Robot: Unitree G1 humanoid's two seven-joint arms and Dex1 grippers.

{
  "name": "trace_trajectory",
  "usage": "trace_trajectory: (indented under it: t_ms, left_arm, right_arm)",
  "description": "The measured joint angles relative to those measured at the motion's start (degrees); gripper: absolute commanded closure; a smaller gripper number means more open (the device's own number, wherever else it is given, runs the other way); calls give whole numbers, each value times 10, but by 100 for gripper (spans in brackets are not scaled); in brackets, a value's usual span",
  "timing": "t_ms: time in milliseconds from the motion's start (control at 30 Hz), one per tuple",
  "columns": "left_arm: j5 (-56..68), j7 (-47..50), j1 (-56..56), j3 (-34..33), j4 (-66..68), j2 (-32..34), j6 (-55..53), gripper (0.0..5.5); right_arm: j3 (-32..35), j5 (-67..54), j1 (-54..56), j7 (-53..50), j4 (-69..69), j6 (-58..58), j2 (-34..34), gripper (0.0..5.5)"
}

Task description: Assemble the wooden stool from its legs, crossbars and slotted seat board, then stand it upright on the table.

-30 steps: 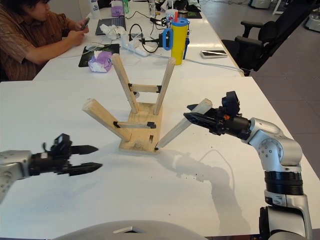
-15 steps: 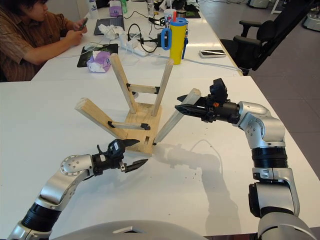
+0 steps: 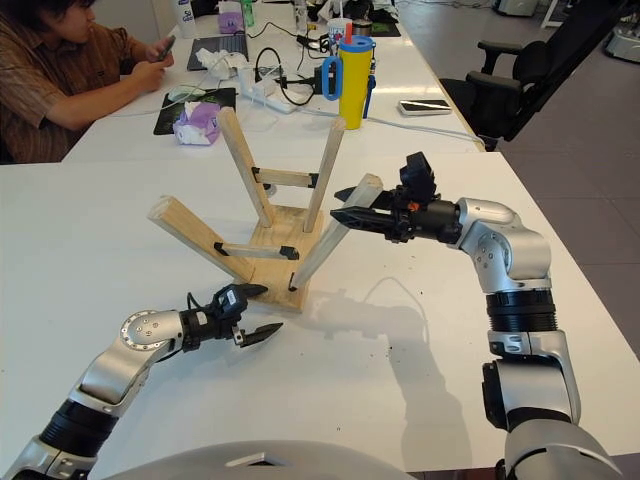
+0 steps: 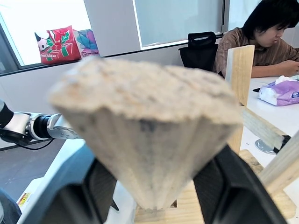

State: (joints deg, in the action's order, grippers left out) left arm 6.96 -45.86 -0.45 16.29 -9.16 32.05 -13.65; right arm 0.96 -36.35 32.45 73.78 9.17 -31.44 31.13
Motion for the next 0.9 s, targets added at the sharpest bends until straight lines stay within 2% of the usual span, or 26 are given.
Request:
trace_trajectory:
  t_ms: [367, 633, 900]
  left_arm:
    - [-2, 1, 0, 5, -1, 0, -3, 130]
    - [-3, 10, 2, 8, 0, -3, -5, 130]
    - [-3, 21, 3, 10, 8, -14, -5, 130]
  right_arm:
    - [-48, 50, 10, -24, -27, 41, -5, 347]
    - [-83, 67, -46, -114, -217, -6, 23, 347]
    - [-111, 74, -53, -149, -255, -4, 22, 347]
